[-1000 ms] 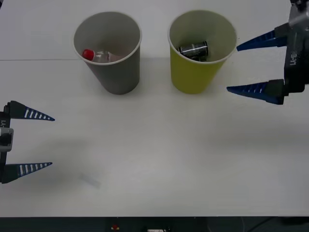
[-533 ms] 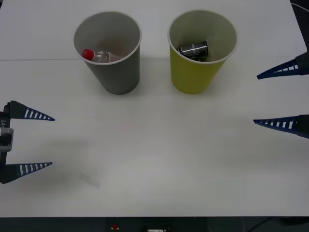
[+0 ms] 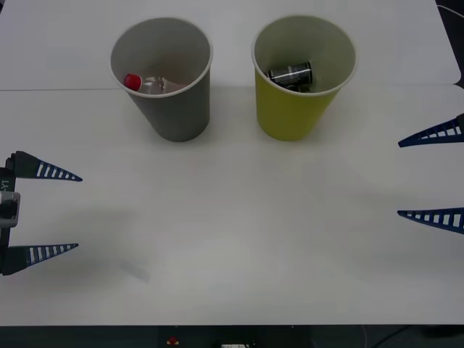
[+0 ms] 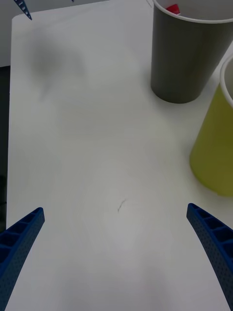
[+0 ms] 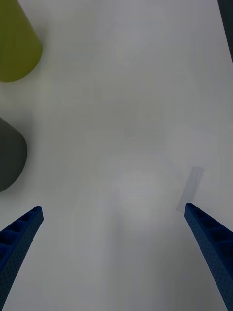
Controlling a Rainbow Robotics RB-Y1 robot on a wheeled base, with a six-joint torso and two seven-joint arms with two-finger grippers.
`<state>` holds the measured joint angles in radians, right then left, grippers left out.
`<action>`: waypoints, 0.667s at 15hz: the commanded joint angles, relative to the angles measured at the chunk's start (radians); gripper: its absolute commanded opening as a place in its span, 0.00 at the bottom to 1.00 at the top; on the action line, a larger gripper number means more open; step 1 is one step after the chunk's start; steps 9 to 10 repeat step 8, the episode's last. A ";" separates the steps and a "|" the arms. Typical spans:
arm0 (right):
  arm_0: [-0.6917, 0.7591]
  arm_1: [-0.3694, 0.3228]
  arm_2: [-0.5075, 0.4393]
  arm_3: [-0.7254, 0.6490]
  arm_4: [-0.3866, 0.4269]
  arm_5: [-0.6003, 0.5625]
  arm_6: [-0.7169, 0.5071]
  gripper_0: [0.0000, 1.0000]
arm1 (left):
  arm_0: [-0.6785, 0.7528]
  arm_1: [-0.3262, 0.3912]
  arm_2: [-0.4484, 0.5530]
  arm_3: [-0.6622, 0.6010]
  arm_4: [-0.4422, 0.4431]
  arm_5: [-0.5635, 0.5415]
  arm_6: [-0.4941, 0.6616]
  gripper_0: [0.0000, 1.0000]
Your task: Put the can into the green bin and the plastic bottle into the gray bin
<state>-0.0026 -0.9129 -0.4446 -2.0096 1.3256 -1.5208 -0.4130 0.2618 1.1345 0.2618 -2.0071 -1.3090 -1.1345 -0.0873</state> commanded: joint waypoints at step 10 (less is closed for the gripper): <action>0.038 0.000 -0.009 0.000 -0.006 -0.001 0.039 1.00 | 0.000 0.000 0.000 0.000 0.000 0.000 0.000 1.00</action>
